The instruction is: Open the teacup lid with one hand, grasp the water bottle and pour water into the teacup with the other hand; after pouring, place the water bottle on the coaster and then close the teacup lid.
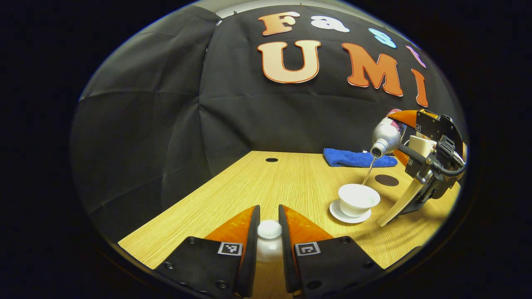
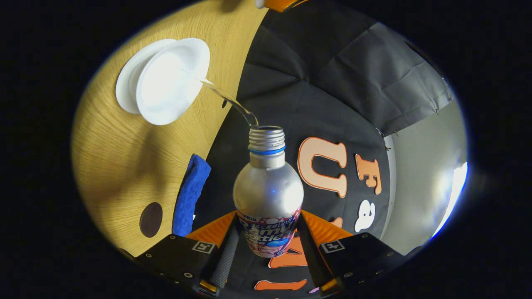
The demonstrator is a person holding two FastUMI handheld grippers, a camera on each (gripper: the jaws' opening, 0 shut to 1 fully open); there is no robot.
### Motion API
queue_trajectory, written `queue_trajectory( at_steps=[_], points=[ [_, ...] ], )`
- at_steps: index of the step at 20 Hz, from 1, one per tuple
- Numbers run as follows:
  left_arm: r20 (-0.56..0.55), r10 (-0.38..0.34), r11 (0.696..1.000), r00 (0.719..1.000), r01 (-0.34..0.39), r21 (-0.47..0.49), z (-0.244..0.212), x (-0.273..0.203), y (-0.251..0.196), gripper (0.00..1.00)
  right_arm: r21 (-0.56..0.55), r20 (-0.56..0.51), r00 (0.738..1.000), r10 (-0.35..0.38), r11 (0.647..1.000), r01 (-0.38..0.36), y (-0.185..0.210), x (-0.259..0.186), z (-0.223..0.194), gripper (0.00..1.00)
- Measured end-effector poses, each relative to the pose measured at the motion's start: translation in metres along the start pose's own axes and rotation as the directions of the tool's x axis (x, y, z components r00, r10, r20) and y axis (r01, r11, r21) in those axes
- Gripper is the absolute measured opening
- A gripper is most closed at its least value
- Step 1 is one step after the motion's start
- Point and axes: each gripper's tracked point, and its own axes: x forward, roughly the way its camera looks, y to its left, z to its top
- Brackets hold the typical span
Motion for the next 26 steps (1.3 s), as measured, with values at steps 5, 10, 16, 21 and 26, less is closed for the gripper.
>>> queue_trajectory(
  at_steps=[5,10,16,21,26],
  points=[
    [0.005,-0.003,1.0,1.0,0.003,0.0,0.002,0.001,-0.001,0.32,-0.023,0.008,1.0,-0.011,1.0,0.011,-0.004,0.001,0.002,0.77],
    [0.001,-0.005,1.0,1.0,0.005,-0.001,0.0,0.001,-0.002,0.32,-0.044,0.02,1.0,-0.02,0.999,0.021,-0.009,0.003,0.004,0.77],
    [0.007,0.001,1.0,1.0,-0.001,0.002,0.003,0.0,0.002,0.32,-0.079,0.042,0.999,-0.032,0.996,0.036,-0.016,0.004,0.006,0.77],
    [0.008,-0.002,1.0,1.0,0.002,-0.001,0.001,-0.004,0.002,0.32,-0.101,0.065,0.997,-0.037,0.994,0.044,-0.018,0.005,0.009,0.77],
    [0.01,-0.005,1.0,1.0,0.005,-0.002,0.002,-0.003,0.001,0.32,-0.125,0.088,0.996,-0.026,0.992,0.037,-0.013,0.002,0.017,0.77]
  ],
)
